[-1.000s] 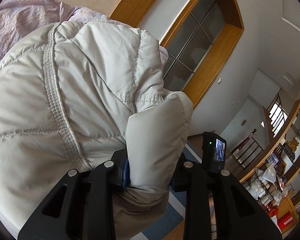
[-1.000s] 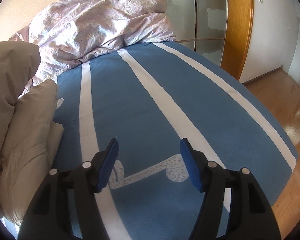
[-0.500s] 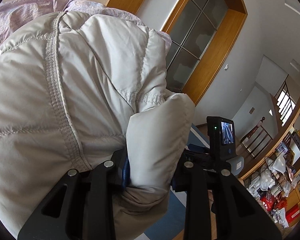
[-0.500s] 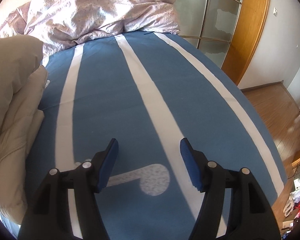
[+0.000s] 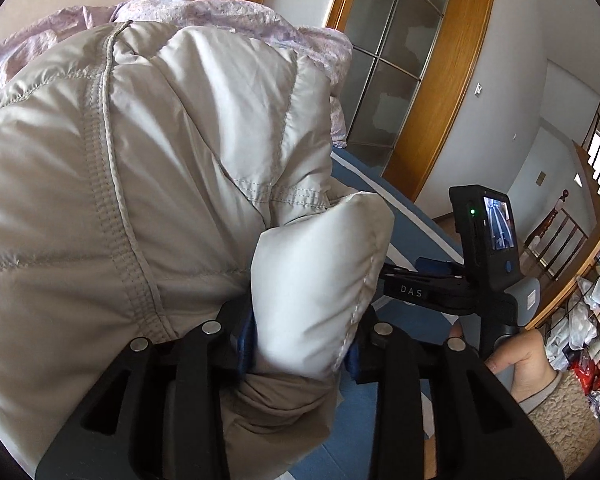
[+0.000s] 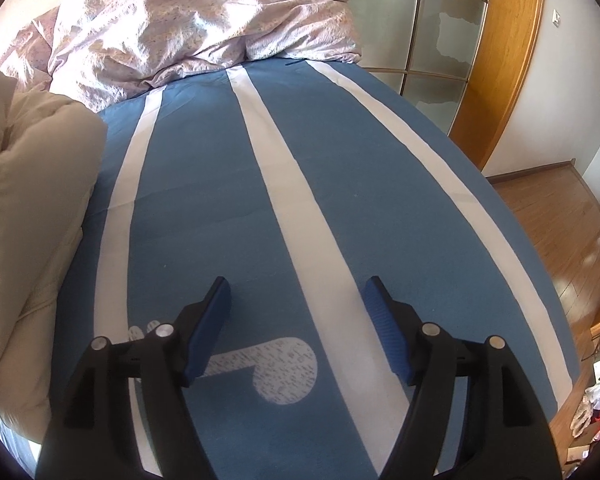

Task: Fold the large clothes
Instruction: 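Lift the folded jacket with the left tool and carry it across the bed, then lower the jacket onto the striped sheet and open the left tool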

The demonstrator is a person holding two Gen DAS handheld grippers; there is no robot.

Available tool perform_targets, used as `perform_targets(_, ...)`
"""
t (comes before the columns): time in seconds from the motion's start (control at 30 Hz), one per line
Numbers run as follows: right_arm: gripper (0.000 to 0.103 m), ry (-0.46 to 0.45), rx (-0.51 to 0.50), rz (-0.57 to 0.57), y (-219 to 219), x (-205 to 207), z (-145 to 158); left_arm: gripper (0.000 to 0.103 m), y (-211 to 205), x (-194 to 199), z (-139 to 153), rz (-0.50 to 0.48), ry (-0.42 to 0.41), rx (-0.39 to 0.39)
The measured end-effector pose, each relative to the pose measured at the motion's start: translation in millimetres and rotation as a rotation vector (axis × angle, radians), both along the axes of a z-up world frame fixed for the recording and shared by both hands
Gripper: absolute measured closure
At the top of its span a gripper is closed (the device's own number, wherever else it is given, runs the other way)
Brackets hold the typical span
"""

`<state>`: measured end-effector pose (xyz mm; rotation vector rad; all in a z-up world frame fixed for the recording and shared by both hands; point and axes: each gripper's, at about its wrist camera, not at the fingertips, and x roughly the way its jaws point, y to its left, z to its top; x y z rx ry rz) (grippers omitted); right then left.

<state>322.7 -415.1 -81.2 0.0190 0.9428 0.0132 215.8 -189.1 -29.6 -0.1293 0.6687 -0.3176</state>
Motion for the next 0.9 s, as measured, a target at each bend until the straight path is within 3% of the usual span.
perform_targets(0.37, 0.028, -0.001, 0.002, -0.010, -2, 3, -1, 0.060, -20, 8, -14, -0.007, 0.021, 0.078)
perform_targets(0.47, 0.027, 0.002, 0.005, -0.015, -3, 4, -1, 0.047, -29, 6, -13, -0.030, -0.005, 0.133)
perform_targets(0.53, 0.027, 0.002, 0.003, -0.019, -3, 3, -1, 0.033, -38, -3, -10, -0.052, -0.035, 0.178)
perform_targets(0.6, 0.027, 0.003, 0.004, -0.022, -3, 2, -1, 0.029, -46, -11, -7, -0.065, -0.056, 0.202)
perform_targets(0.9, 0.027, 0.002, 0.006, -0.034, -4, -1, -2, 0.027, -55, -19, -4, -0.093, -0.058, 0.188)
